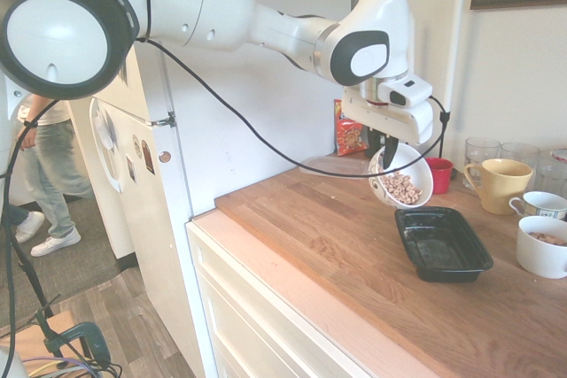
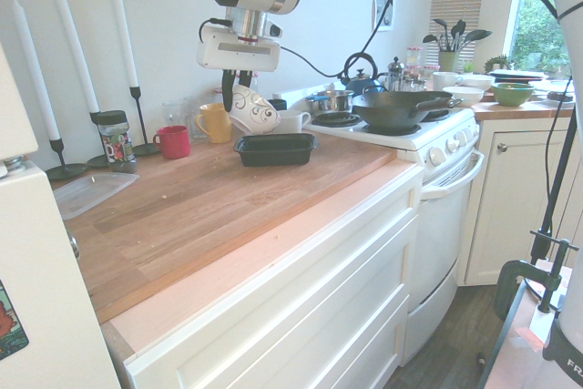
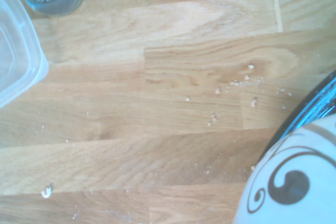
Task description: Pour the cereal into the box
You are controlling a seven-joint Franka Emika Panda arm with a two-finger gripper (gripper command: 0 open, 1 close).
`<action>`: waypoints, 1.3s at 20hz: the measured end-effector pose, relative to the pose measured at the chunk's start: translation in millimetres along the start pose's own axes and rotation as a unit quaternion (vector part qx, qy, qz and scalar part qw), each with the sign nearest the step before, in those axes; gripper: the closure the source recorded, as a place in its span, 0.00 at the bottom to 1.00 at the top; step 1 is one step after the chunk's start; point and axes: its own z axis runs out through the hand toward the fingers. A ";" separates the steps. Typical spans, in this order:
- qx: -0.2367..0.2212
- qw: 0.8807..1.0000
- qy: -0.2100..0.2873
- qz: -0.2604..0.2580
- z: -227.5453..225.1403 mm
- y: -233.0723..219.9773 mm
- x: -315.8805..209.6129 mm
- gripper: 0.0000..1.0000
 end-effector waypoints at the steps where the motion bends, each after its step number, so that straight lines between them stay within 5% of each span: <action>1: 0.006 1.000 -0.009 0.005 0.1 4.6 7.5 1.00; 12: 0.105 0.983 -0.146 0.043 33.7 36.2 71.0 1.00; 26: 0.235 0.949 -0.205 0.052 40.9 69.3 115.0 1.00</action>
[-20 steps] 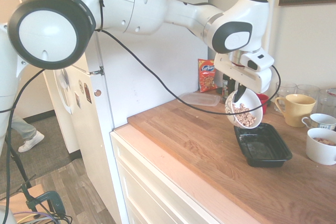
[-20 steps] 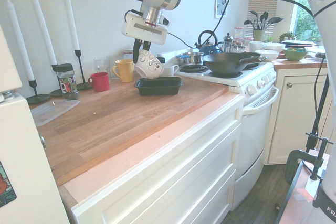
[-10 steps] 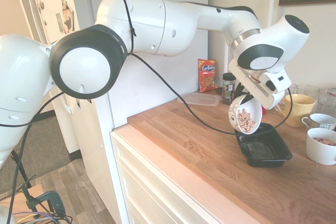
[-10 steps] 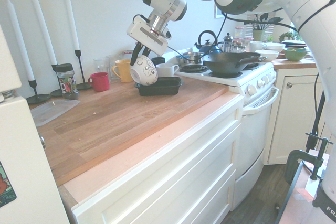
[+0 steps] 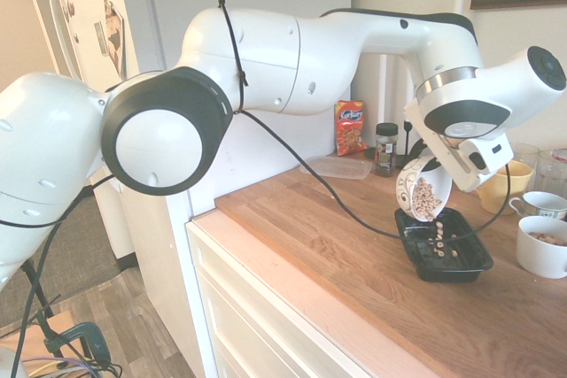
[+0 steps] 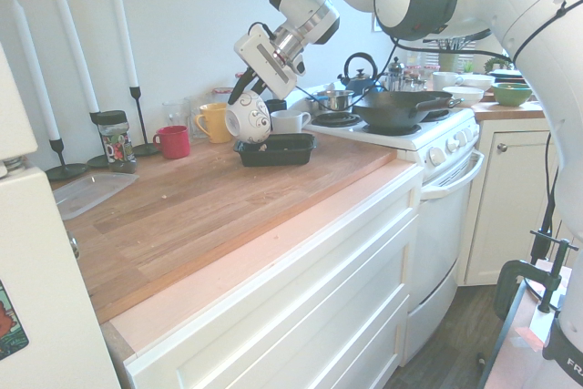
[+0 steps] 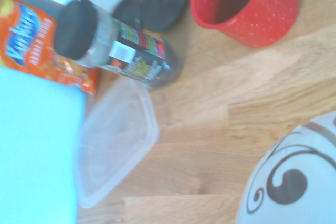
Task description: Pour the cereal into the box
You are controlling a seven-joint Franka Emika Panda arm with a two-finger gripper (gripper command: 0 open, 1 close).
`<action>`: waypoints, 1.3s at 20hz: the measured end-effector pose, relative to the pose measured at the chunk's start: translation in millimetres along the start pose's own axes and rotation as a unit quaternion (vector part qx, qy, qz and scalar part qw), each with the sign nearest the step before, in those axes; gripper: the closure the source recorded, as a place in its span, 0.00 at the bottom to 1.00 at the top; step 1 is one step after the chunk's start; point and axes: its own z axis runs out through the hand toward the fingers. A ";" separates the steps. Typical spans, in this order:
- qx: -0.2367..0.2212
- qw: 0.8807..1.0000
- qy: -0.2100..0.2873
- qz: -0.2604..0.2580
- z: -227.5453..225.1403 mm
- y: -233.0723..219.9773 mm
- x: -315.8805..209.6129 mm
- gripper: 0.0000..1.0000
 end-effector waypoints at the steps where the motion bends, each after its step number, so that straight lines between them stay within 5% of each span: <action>1: 0.004 1.000 -0.003 0.003 -2.9 3.0 2.3 1.00; 26: 0.152 0.984 -0.092 0.031 -23.8 42.6 32.3 1.00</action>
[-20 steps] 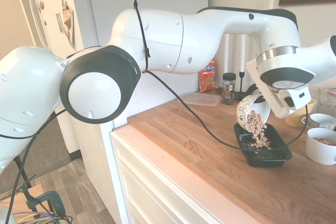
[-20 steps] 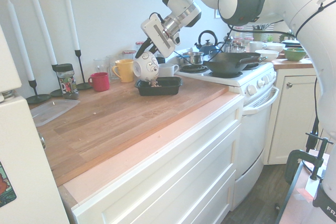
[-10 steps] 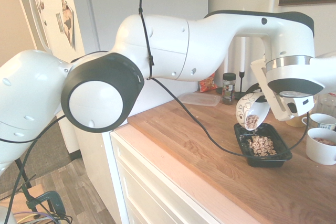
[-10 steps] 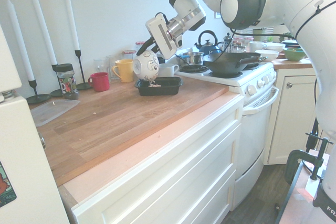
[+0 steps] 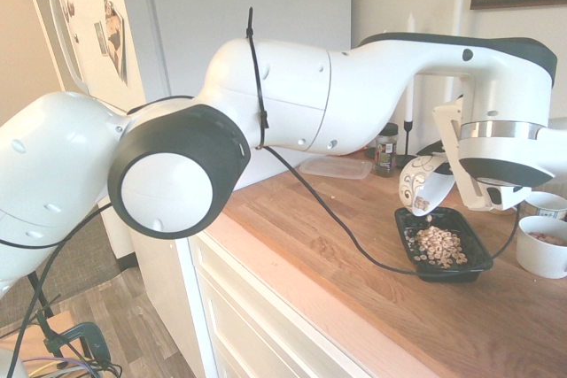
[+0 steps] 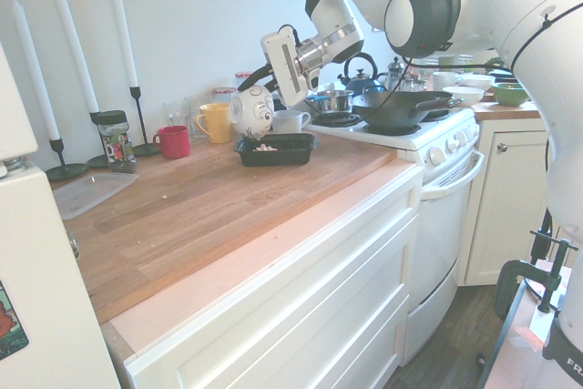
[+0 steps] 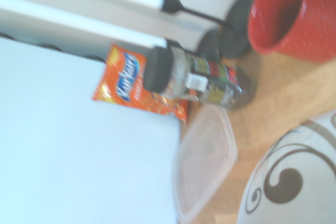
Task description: Pour the cereal into the box
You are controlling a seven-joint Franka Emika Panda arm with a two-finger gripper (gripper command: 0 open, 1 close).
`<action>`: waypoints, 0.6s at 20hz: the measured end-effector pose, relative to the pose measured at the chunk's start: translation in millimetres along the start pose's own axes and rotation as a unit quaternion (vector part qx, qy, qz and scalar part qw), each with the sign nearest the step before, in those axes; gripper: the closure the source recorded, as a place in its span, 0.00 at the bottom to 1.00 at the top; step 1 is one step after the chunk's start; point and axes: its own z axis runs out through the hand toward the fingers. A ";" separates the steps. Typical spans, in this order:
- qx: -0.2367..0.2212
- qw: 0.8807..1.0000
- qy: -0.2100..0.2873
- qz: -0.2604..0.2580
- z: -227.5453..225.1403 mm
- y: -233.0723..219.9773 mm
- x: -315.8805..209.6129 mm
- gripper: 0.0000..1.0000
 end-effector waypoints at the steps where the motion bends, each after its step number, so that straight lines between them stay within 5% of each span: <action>1: 0.007 1.000 -0.001 0.001 -2.5 1.1 1.3 1.00; 12: 0.017 1.000 -0.010 0.003 -1.4 9.0 7.7 1.00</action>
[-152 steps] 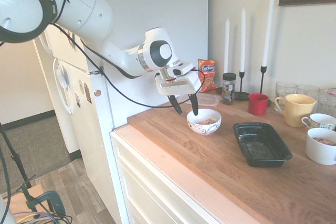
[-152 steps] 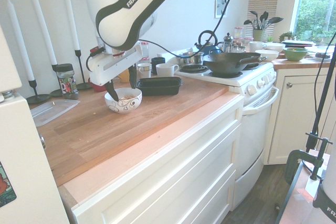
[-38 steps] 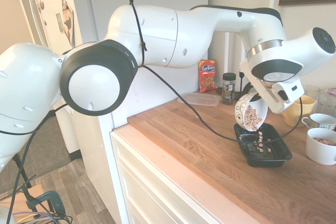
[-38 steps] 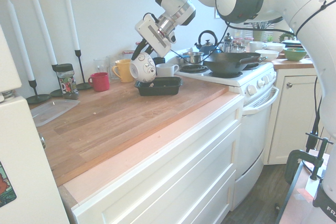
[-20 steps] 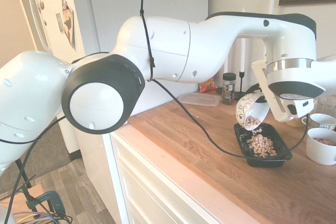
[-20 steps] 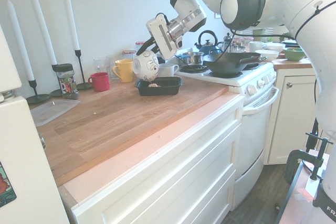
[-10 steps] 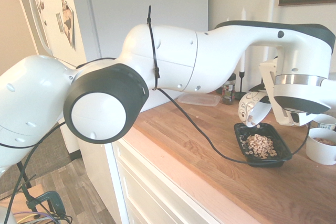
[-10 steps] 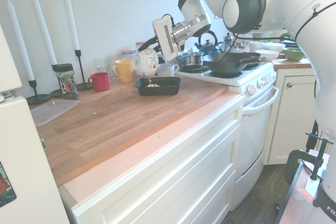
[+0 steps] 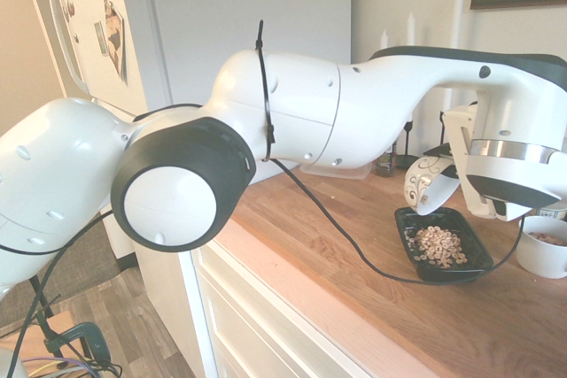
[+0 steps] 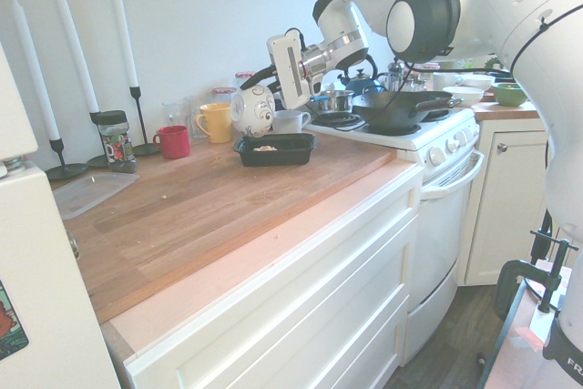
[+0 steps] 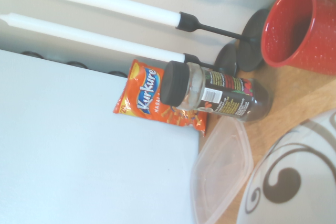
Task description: Pour the cereal into the box
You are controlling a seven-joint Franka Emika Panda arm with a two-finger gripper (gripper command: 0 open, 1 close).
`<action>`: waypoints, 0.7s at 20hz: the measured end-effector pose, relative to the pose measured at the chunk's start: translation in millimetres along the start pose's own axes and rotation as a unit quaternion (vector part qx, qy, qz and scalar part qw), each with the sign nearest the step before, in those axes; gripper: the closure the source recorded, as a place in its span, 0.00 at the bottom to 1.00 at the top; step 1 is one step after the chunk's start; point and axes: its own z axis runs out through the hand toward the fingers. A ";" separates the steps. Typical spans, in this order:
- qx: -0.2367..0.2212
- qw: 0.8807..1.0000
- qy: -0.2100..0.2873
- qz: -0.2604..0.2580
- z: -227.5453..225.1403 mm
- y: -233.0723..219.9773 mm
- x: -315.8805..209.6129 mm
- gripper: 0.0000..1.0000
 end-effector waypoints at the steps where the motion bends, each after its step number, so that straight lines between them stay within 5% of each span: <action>1: -0.009 1.000 0.004 -0.004 1.5 -2.0 -1.0 1.00; 8: -0.133 0.984 0.106 -0.056 57.2 -57.3 -33.6 1.00; 14: -0.252 0.939 0.215 -0.091 151.0 -94.4 -74.5 1.00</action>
